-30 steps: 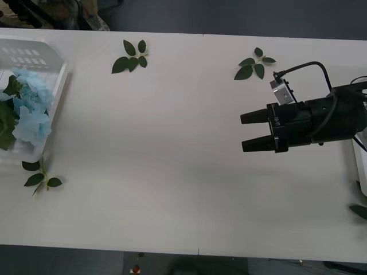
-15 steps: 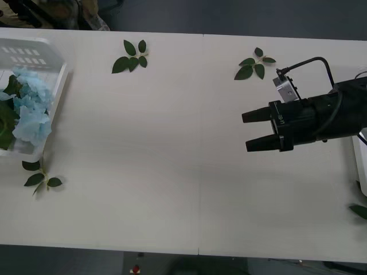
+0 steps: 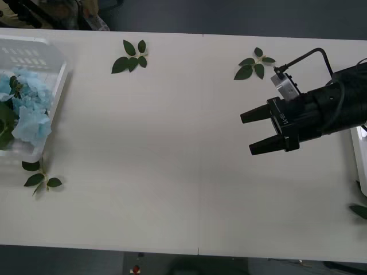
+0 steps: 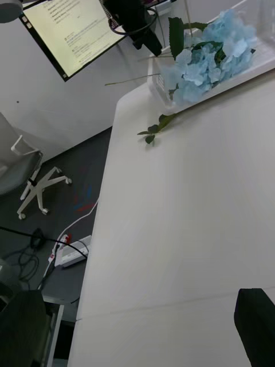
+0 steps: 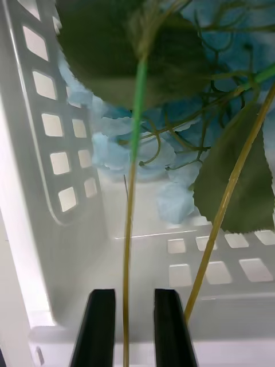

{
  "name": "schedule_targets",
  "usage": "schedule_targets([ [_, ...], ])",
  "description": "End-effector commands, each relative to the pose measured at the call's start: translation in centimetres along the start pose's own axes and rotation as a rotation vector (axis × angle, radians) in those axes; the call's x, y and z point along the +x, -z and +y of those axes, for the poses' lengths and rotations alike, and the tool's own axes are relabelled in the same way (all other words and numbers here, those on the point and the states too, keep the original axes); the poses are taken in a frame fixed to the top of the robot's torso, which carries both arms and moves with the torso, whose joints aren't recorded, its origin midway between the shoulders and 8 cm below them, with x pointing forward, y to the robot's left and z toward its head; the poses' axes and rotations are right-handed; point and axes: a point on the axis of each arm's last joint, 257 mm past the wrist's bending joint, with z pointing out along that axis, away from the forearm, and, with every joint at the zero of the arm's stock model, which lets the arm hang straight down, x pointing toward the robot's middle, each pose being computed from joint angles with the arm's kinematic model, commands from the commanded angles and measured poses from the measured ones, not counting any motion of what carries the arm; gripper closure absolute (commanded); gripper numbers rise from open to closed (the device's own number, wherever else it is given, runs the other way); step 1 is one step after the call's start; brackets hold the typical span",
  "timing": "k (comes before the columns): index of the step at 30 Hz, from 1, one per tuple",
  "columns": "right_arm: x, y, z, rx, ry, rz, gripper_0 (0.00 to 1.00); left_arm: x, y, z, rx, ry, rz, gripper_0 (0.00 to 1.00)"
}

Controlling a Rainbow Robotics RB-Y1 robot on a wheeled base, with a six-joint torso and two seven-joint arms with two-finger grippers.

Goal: Put the red flowers into the right box and the blue flowers into the left box

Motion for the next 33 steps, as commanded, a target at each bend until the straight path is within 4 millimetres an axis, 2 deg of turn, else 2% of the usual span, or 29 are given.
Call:
schedule_targets([
  [1, -1.9, 0.1, 0.0, 0.005, 0.074, -0.013, 0.03, -1.1, 1.1, 1.4, -0.028, 0.090, -0.033, 0.23],
  [4, -1.7, 0.1, -0.1, 0.007, 0.075, -0.007, 0.03, -1.5, 1.1, 1.1, -0.017, 0.097, -0.047, 0.16],
  [6, -1.7, 0.1, -0.2, 0.011, 0.073, -0.007, 0.03, -2.1, 1.3, 0.5, 0.012, 0.110, -0.064, 0.08],
  [10, -1.8, 0.1, -0.4, 0.019, 0.073, -0.012, 0.03, -4.1, 3.1, -1.7, 0.118, 0.113, -0.108, 0.06],
  [11, -1.8, 0.1, -0.4, 0.019, 0.073, -0.012, 0.03, -4.1, 3.1, -1.7, 0.118, 0.113, -0.108, 0.06],
  [13, -1.9, 0.0, -0.3, 0.017, 0.073, -0.015, 0.03, -7.1, 6.8, -3.1, 0.200, 0.074, -0.168, 0.06],
  [14, -1.8, 0.0, -0.3, 0.017, 0.073, -0.014, 0.03, -7.7, 7.6, -3.6, 0.224, 0.063, -0.181, 0.06],
  [16, -1.8, -0.2, -0.4, 0.018, 0.070, -0.018, 0.03, -10.6, 11.3, -5.5, 0.304, 0.011, -0.248, 0.06],
  [17, -1.9, -0.2, -0.4, 0.019, 0.070, -0.022, 0.03, -11.4, 12.1, -6.1, 0.328, -0.002, -0.268, 0.06],
  [19, -1.9, -0.2, -0.4, 0.021, 0.070, -0.021, 0.03, -14.1, 15.6, -8.6, 0.411, -0.052, -0.348, 0.06],
  [20, -1.9, -0.2, -0.4, 0.020, 0.070, -0.022, 0.03, -14.7, 16.2, -9.2, 0.431, -0.060, -0.364, 0.06],
  [22, -1.9, -0.3, -0.4, 0.020, 0.070, -0.022, 0.03, -17.1, 18.3, -12.4, 0.531, -0.060, -0.441, 0.06],
  [23, -1.9, -0.3, -0.4, 0.020, 0.070, -0.022, 0.03, -17.6, 18.6, -13.2, 0.554, -0.062, -0.457, 0.06],
  [25, -1.9, -0.3, -0.5, 0.020, 0.069, -0.022, 0.03, -19.2, 18.7, -17.2, 0.661, -0.059, -0.510, 0.06],
  [26, -1.9, -0.3, -0.5, 0.020, 0.069, -0.022, 0.03, -19.6, 18.6, -18.1, 0.687, -0.052, -0.522, 0.06],
  [28, -1.8, -0.3, -0.5, 0.021, 0.068, -0.021, 0.03, -20.2, 16.9, -21.6, 0.771, -0.027, -0.556, 0.06],
  [29, -1.8, -0.3, -0.5, 0.021, 0.068, -0.021, 0.03, -20.0, 16.3, -22.7, 0.796, -0.020, -0.561, 0.06],
  [31, -1.8, -0.3, -0.5, 0.021, 0.068, -0.021, 0.03, -19.5, 14.1, -26.6, 0.869, 0.004, -0.582, 0.06],
  [32, -1.8, -0.3, -0.5, 0.021, 0.068, -0.021, 0.03, -19.3, 13.6, -27.5, 0.883, 0.009, -0.587, 0.06],
  [33, -1.8, -0.3, -0.5, 0.021, 0.068, -0.021, 0.03, -19.0, 12.8, -29.6, 0.915, 0.015, -0.602, 0.06],
])
